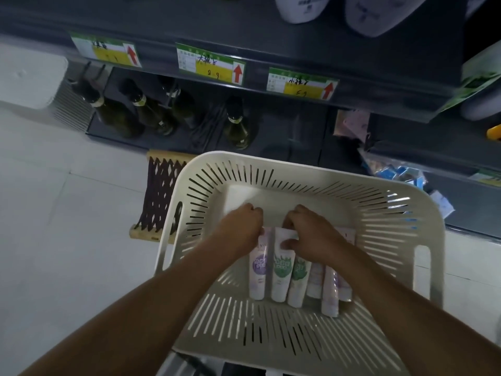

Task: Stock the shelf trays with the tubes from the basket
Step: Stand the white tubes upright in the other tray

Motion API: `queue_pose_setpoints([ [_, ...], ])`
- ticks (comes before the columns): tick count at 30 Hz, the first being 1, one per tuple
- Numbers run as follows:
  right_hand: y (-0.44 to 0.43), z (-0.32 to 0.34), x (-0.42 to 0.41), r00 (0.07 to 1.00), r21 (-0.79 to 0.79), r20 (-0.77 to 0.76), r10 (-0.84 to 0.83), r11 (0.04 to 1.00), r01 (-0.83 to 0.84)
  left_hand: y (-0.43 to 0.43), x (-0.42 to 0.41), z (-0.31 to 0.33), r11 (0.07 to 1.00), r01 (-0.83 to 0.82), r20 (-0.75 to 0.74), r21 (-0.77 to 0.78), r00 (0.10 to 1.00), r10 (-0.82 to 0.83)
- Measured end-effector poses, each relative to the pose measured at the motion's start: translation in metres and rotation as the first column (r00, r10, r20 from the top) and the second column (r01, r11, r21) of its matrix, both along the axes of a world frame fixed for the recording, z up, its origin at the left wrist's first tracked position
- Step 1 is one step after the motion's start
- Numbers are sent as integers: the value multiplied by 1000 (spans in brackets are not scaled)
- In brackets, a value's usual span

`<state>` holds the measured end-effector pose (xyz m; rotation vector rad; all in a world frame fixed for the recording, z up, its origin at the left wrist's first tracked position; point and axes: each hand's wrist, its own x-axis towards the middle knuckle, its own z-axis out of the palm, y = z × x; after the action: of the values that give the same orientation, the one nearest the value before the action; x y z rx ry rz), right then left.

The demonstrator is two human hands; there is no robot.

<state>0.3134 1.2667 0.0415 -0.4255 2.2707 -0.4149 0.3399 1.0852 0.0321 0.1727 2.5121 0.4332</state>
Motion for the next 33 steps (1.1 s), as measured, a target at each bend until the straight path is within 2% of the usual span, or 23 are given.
queue_pose_setpoints([
  [5,5,32,11,995,-62,15,-102,993,103,2,1,30,1000,-10,28,-3,1000,10],
  [7,5,51,14,993,-60,-70,-96,994,92,6,3,46,999,14,-29,-32,999,-15],
  [10,6,91,15,960,-77,-278,-45,997,24,12,1,81,994,45,-113,-101,992,-57],
  [17,33,236,9,843,-98,-536,-57,995,5,37,-12,222,975,133,-289,-179,940,-181],
  [21,62,329,2,772,-66,-630,-82,996,51,54,-23,322,969,162,-403,-185,887,-225],
  [23,78,380,0,717,-101,-686,-123,992,73,63,-29,372,969,171,-475,-180,847,-238],
  [25,97,430,0,675,-151,-714,-183,983,107,76,-34,420,966,194,-546,-171,797,-257],
  [30,151,526,-2,579,-133,-792,-194,980,146,128,-51,527,945,271,-689,-183,651,-320],
  [33,184,568,-11,572,-140,-790,-223,973,185,164,-65,572,935,302,-716,-188,610,-341],
])
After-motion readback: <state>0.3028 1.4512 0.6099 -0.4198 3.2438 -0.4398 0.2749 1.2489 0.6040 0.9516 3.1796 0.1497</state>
